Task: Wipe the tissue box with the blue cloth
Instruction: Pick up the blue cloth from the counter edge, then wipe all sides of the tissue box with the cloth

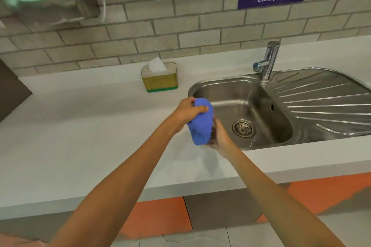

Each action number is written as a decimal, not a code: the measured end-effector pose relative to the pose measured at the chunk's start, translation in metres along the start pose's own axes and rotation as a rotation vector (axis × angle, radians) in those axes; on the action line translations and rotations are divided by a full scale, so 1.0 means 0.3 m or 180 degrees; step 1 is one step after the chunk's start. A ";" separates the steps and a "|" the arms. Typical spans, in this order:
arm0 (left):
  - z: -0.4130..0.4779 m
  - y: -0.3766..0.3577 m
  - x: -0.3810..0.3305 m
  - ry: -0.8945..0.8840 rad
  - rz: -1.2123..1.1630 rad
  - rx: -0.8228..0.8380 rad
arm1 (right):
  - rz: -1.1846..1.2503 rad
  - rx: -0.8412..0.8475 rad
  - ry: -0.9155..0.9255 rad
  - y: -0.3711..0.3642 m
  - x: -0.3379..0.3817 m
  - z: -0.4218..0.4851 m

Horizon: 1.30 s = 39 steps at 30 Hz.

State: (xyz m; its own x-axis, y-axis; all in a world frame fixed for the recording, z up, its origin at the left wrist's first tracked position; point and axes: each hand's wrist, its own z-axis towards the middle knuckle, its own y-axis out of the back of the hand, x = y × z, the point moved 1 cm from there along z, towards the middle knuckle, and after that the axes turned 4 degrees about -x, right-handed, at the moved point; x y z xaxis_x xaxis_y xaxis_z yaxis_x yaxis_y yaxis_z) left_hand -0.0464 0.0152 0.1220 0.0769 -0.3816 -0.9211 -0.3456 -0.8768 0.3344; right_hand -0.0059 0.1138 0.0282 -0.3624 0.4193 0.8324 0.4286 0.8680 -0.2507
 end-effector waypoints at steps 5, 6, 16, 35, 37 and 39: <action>0.083 0.107 -0.012 -0.0140 0.0285 0.0232 | 0.1596 0.1107 -0.0222 -0.142 0.042 0.061; 0.109 0.140 -0.001 -0.0190 0.0269 0.0136 | 0.1614 0.1241 -0.0245 -0.165 0.046 0.083; 0.374 0.457 0.185 0.0011 -0.0586 -0.0683 | 0.0599 0.1214 0.0014 -0.432 0.183 0.288; 0.819 0.737 0.490 0.0993 -0.2782 -0.1032 | -0.2035 -0.0819 0.1629 -0.479 0.342 0.863; 0.894 0.746 0.496 0.0861 -0.2400 -0.1420 | -0.2068 -0.0680 0.1457 -0.486 0.328 0.919; 0.952 0.737 0.474 0.0770 -0.2054 -0.1779 | -0.2033 -0.0512 0.1352 -0.495 0.313 0.951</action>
State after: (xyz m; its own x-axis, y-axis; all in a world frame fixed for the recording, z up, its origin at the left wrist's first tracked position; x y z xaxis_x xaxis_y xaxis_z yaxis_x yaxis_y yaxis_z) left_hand -0.3788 -0.1493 0.0079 0.3163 0.2407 -0.9176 0.3359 -0.9330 -0.1289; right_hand -0.3396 0.1000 0.0026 -0.2452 -0.3143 0.9171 0.3700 0.8440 0.3882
